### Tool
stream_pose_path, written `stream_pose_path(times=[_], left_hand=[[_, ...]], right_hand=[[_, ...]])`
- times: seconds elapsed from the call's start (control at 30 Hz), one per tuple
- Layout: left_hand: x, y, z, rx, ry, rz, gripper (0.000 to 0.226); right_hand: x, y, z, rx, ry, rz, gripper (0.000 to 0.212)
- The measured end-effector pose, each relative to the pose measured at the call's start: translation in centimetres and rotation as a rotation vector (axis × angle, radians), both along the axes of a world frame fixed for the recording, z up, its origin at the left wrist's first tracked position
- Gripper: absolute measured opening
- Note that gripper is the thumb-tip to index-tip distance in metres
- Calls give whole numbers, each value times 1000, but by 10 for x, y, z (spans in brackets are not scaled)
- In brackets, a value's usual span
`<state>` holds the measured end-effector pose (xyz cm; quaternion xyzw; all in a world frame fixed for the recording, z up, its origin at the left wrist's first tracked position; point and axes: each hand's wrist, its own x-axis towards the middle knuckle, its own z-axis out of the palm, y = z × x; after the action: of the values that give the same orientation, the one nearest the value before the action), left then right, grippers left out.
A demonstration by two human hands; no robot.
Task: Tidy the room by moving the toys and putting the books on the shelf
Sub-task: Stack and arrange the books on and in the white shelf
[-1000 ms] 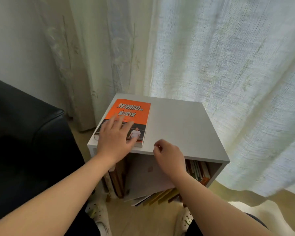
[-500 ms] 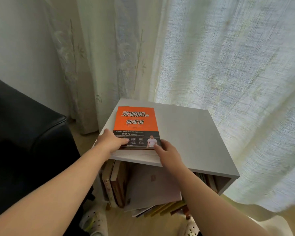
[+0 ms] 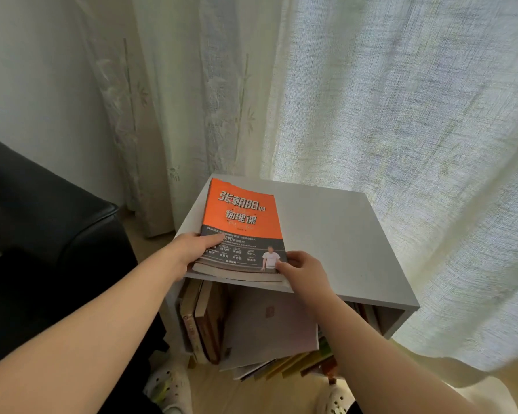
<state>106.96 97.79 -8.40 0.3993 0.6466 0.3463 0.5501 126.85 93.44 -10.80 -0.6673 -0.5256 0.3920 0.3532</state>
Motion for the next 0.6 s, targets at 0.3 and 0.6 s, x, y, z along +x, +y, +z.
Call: stream_pose_path(times=[0.3, 0.6], left_hand=[[-7, -34, -5, 187, -258, 5, 19], [13, -55, -29, 101, -348, 43, 12]], right_hand=[[-5, -12, -2, 28, 176, 56, 23], [7, -24, 7, 30, 585, 38, 27]])
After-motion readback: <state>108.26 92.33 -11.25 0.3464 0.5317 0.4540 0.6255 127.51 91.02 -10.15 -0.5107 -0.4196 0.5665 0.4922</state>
